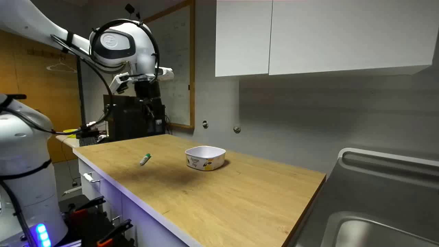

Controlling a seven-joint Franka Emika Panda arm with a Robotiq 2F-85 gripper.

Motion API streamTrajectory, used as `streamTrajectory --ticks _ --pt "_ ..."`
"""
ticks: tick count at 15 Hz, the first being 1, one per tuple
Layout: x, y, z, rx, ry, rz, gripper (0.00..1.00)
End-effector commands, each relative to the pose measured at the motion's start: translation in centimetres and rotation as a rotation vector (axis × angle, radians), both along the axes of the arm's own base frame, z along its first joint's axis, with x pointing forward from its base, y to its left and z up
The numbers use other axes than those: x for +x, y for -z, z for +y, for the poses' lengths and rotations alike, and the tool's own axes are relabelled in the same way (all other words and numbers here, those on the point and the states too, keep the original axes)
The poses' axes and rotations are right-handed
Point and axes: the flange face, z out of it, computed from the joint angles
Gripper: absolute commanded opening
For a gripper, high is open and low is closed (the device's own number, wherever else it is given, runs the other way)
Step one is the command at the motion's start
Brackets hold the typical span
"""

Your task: Pick up the pen from the table and place it in the white bowl.

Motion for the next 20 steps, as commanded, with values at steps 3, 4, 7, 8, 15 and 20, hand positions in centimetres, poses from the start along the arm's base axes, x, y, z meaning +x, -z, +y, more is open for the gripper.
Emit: streamTrajectory --ticks 3,4,7,8,15,20 --pt "0.0 -0.1 0.0 0.0 0.0 0.001 1.0" --pt "0.0 -0.1 0.0 0.0 0.0 0.001 1.0" --pt "0.0 -0.1 0.0 0.0 0.0 0.001 1.0" --pt "0.0 -0.1 0.0 0.0 0.0 0.001 1.0" --pt "0.6 0.1 0.2 -0.018 0.014 -0.008 1.0" --pt "2.8 2.8 4.9 -0.093 -0.058 0.045 1.0"
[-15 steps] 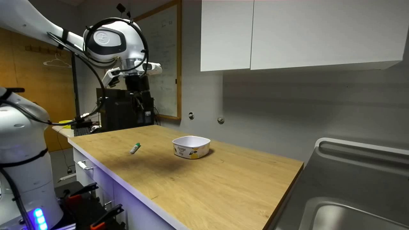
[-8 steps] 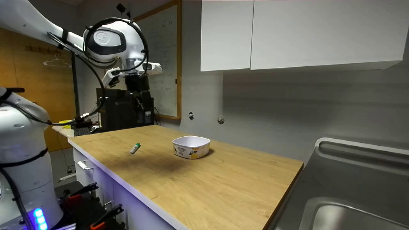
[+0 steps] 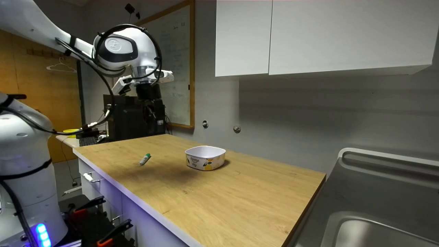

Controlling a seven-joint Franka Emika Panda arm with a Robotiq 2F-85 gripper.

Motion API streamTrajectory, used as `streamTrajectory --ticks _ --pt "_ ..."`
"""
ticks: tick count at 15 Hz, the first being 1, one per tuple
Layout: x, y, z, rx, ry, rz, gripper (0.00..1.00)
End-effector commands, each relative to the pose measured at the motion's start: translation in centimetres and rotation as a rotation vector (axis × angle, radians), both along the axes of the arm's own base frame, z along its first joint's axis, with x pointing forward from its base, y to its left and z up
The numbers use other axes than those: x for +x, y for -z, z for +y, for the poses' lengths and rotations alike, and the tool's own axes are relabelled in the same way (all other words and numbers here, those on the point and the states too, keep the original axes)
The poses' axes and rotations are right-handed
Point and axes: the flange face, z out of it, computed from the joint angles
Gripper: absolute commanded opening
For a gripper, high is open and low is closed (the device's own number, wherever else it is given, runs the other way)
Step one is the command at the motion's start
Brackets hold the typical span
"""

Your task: Pick up the pen from the table and place it in the white bowl.

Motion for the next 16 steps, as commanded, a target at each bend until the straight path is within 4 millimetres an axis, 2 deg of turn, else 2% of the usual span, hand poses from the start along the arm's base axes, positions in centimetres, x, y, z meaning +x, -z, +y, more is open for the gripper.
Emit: streamTrajectory --ticks 1,5,7,12,13,14,16 --pt "1.9 3.1 4.7 -0.091 -0.056 0.054 1.0" --pt "3.2 7.3 11.5 -0.185 -0.146 0.142 1.0" --pt "3.1 9.5 14.8 -0.223 -0.193 0.188 1.0" --pt "2.9 12.9 22.4 -0.279 -0.33 0.26 1.0" --pt "2.7 13.2 23.4 -0.289 -0.366 0.265 1.0" --pt "2.8 12.3 21.7 -0.268 -0.338 0.245 1.0" --pt "2.5 13.0 23.2 -0.28 -0.374 0.257 1.0"
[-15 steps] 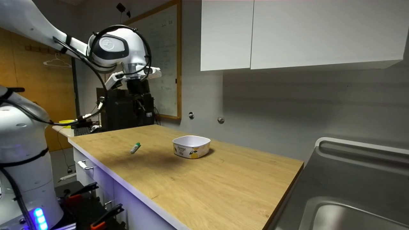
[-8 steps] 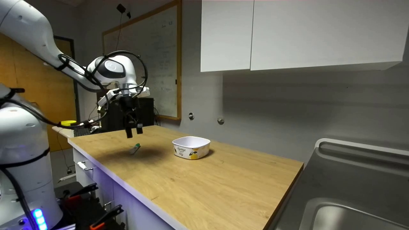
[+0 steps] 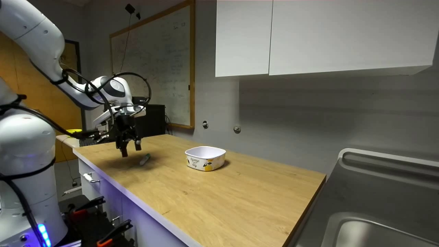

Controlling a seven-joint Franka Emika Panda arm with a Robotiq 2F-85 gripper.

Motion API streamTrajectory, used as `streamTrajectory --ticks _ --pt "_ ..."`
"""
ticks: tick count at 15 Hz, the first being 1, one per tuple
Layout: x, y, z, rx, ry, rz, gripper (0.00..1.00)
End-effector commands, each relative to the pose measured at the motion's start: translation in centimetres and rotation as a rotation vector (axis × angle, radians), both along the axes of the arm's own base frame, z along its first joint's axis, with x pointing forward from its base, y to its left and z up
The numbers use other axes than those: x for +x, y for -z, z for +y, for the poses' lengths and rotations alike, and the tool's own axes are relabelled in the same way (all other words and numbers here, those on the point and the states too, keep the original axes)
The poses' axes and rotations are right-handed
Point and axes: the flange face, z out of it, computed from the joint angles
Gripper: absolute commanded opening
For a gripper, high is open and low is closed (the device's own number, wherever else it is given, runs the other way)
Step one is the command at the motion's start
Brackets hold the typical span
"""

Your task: Pick up the pen from the table and place it in the white bowl.

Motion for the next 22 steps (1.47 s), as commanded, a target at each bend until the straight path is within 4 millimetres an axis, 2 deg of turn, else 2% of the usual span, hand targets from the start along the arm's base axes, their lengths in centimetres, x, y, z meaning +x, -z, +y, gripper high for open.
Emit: streamTrajectory --ticks 1,2,4,5,7,11,17,19,22 --pt "0.0 0.0 0.1 -0.001 -0.003 0.004 1.0" --pt "0.0 0.0 0.1 0.0 -0.003 0.004 1.0" --pt "0.6 -0.5 -2.8 0.033 0.019 0.032 1.0" --pt "0.7 -0.5 -3.4 0.055 0.004 0.047 1.0" --pt "1.2 -0.7 -3.6 0.136 -0.102 0.081 1.0" --pt "2.0 -0.6 -1.1 0.197 -0.274 0.14 1.0" --pt "3.2 0.2 5.1 0.25 -0.472 0.229 1.0" --pt "4.2 0.3 6.5 0.248 -0.536 0.256 1.0" --pt "7.2 0.7 7.2 0.225 -0.604 0.296 1.0"
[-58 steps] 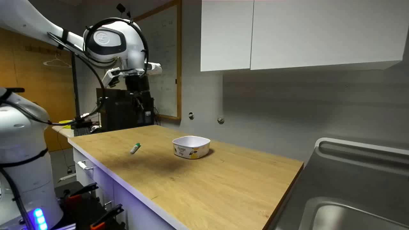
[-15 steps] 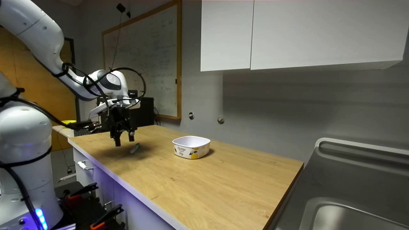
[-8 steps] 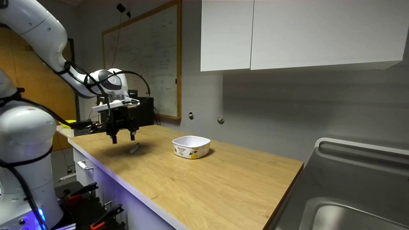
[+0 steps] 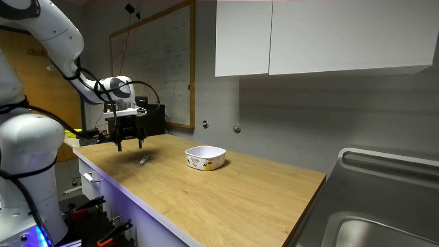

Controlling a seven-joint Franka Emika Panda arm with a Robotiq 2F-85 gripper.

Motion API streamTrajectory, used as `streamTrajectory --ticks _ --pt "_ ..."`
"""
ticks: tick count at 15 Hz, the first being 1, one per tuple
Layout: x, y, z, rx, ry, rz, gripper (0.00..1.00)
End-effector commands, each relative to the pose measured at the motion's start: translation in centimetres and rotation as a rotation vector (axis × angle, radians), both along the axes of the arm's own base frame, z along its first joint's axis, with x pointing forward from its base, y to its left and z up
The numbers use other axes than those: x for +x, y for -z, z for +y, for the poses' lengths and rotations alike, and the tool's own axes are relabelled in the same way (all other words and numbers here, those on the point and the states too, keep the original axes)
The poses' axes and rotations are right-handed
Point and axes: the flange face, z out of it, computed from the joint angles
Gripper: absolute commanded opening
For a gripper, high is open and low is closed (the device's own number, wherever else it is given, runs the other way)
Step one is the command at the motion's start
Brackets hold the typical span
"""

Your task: Pick up the pen from the table and place it in the white bowl.

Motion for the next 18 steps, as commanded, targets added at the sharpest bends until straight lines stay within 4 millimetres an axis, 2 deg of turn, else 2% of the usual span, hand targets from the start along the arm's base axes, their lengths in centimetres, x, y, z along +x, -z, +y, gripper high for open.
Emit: streamTrajectory --ticks 1,6,12,13,14,18 --pt "4.2 0.9 1.0 -0.015 -0.084 0.051 1.0" --pt "8.4 4.1 0.1 -0.021 -0.145 0.116 1.0" --pt "11.3 8.4 -3.3 -0.001 -0.139 0.184 1.0" --pt "11.6 8.8 -3.7 -0.003 -0.127 0.185 0.75" --pt "11.8 8.9 -4.0 0.0 -0.122 0.186 0.75" --pt "12.2 8.6 -4.4 0.011 -0.097 0.186 0.43"
